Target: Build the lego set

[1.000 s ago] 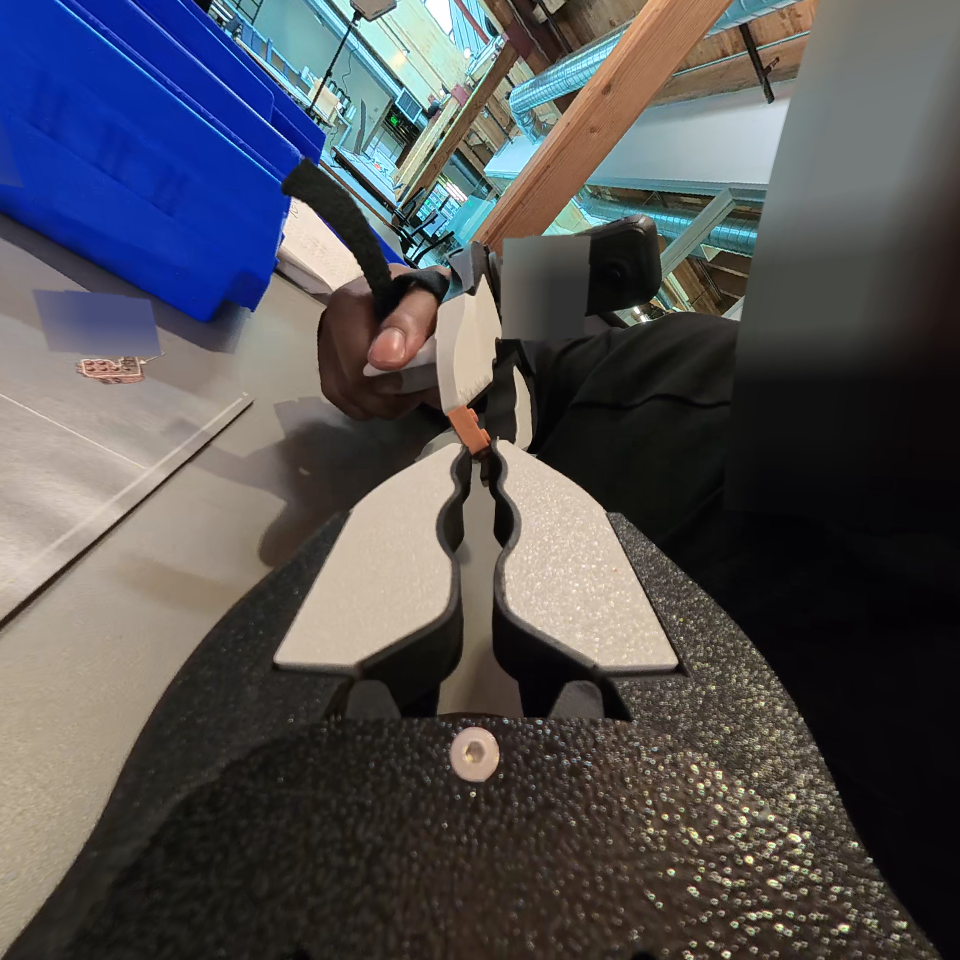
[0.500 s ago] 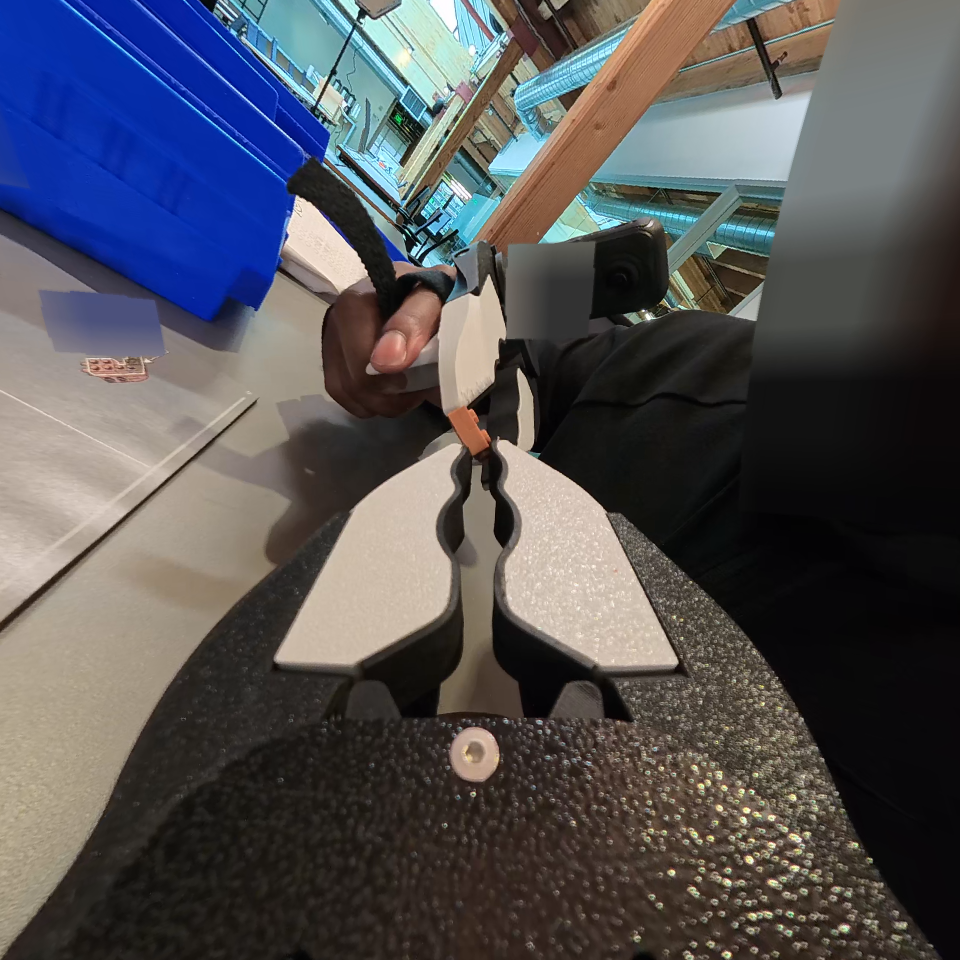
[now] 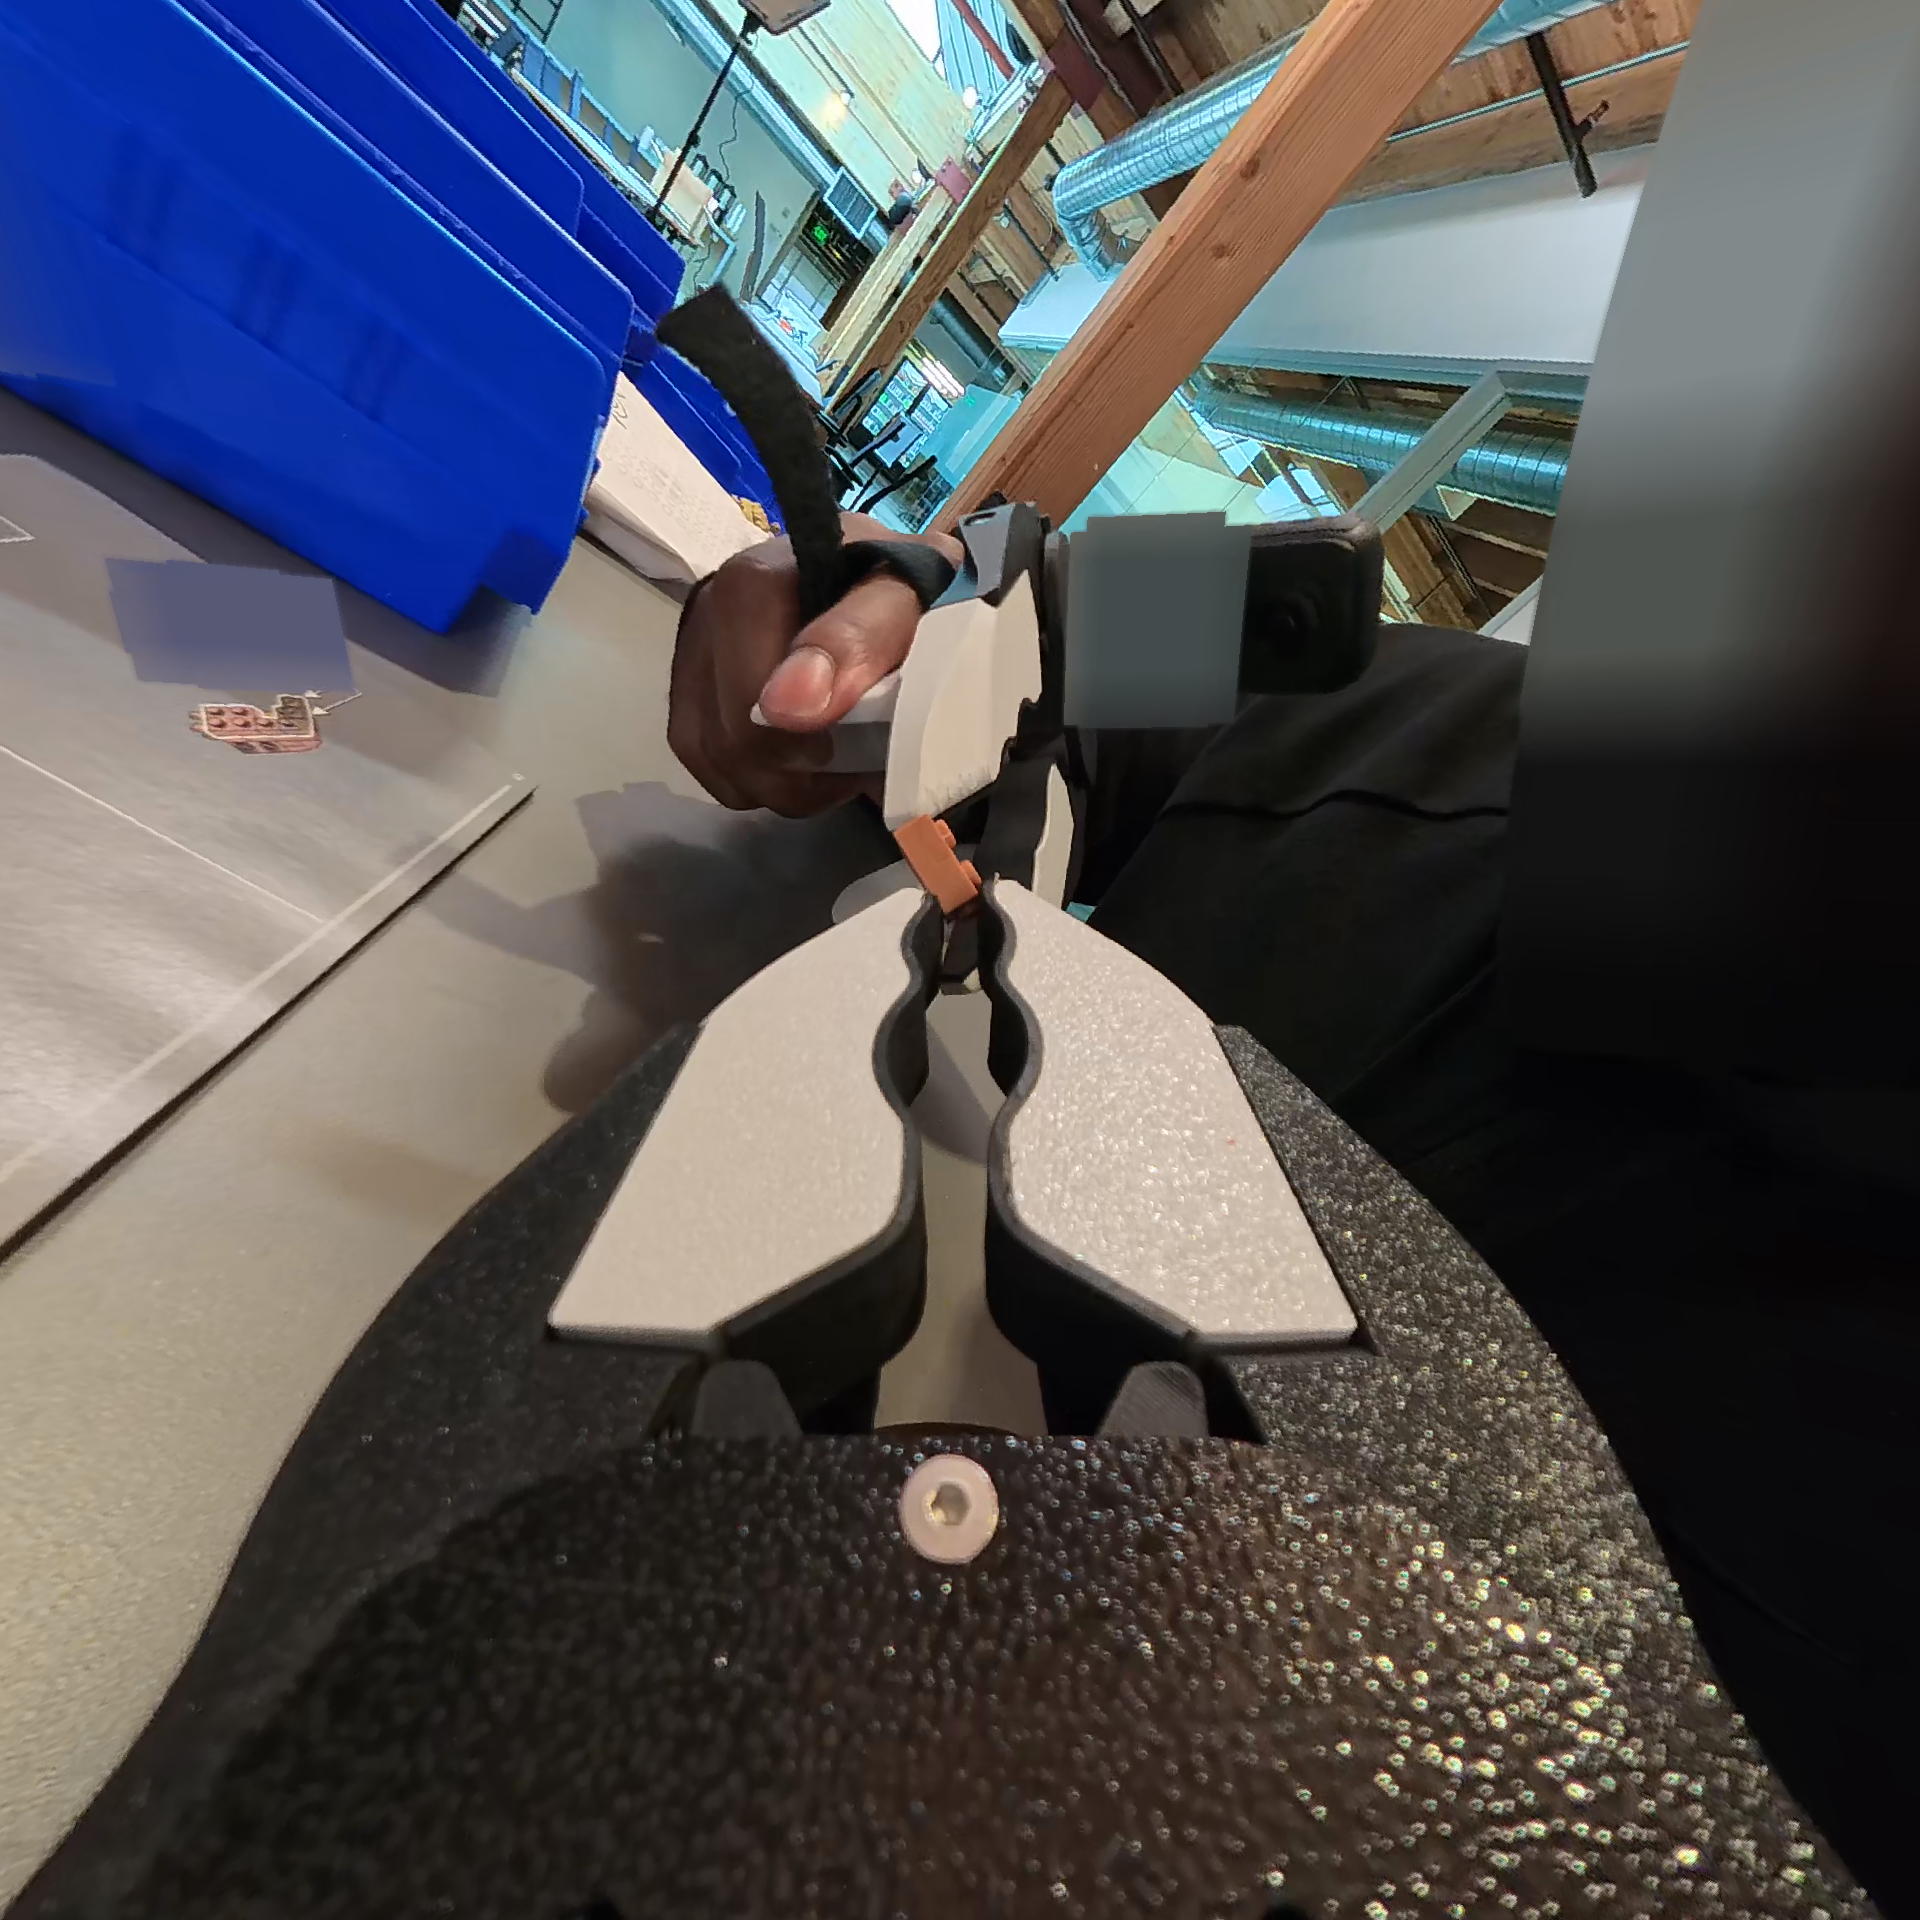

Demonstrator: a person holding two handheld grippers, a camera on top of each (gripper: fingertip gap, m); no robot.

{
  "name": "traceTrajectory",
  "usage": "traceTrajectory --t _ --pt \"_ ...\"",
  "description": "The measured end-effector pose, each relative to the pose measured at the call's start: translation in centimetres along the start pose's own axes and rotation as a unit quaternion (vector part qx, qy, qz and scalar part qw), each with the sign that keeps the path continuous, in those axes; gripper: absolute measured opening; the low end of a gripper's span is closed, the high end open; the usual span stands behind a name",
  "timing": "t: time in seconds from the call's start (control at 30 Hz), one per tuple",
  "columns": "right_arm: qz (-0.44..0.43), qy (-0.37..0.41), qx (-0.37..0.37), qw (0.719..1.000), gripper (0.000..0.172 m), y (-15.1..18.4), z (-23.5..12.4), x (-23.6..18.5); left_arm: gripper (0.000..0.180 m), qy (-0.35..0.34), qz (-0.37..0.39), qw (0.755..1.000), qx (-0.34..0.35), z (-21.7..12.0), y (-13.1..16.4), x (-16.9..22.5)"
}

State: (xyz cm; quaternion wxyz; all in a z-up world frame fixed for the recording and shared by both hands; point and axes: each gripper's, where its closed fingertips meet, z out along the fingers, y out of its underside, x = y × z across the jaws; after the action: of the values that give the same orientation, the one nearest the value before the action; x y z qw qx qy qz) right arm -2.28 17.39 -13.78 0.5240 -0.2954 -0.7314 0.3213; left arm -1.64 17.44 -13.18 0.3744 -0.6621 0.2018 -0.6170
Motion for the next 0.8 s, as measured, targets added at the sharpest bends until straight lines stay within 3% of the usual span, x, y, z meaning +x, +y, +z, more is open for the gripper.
traceTrajectory --t 0.8 --pt "-0.086 0.030 -0.054 0.994 0.030 1.2 0.4 0.3 0.005 -0.022 -0.017 1.000 0.002 -0.1 0.0 -0.8"
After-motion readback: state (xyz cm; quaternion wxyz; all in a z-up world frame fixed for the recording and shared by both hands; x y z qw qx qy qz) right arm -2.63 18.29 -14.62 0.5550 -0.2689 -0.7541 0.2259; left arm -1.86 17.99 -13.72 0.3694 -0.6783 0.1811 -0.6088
